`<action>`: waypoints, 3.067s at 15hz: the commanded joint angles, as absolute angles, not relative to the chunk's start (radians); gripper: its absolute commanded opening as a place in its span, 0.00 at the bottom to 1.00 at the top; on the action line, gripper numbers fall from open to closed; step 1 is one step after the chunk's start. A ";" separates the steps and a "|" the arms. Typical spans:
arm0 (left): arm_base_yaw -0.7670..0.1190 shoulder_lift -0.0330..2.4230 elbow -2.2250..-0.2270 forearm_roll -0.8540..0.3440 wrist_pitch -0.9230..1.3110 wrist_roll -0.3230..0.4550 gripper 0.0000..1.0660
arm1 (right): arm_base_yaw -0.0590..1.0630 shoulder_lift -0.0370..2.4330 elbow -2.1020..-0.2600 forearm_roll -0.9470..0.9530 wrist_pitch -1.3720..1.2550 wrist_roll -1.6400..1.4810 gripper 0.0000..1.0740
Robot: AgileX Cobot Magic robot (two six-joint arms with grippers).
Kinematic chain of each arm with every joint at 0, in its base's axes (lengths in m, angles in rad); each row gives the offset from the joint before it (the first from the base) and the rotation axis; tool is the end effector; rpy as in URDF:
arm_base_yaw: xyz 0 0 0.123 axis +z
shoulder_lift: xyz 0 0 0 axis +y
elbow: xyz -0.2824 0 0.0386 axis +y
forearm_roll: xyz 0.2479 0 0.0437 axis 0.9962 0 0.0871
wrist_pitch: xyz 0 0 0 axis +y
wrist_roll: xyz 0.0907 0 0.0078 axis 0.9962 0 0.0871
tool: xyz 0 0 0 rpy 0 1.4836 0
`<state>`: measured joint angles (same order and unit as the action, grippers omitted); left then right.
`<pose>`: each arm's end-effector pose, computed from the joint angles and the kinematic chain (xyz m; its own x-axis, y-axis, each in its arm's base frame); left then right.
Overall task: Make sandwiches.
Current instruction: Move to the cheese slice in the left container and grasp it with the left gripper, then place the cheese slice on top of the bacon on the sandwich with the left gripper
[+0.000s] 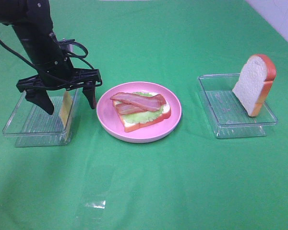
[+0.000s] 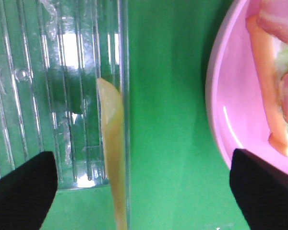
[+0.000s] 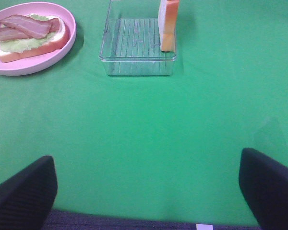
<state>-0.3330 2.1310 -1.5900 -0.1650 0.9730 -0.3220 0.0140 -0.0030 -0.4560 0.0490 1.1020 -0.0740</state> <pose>0.4034 -0.1526 0.1623 -0.9934 -0.0795 -0.0829 -0.0632 0.9810 -0.1833 -0.0025 0.0039 0.2617 -0.5238 -0.0591 -0.8498 -0.0784 0.9967 -0.0210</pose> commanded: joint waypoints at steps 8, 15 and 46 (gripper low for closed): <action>-0.334 2.131 -1.583 -0.148 0.994 -0.320 0.00 | 0.013 -0.035 -0.453 0.051 1.098 -0.081 0.92; -0.334 2.129 -1.673 -0.148 1.097 -0.320 0.00 | 0.013 -0.035 -0.453 0.051 1.098 -0.081 0.92; -0.503 2.392 -2.075 -0.463 1.142 0.000 0.00 | 0.013 -0.035 -0.453 0.051 1.098 -0.081 0.92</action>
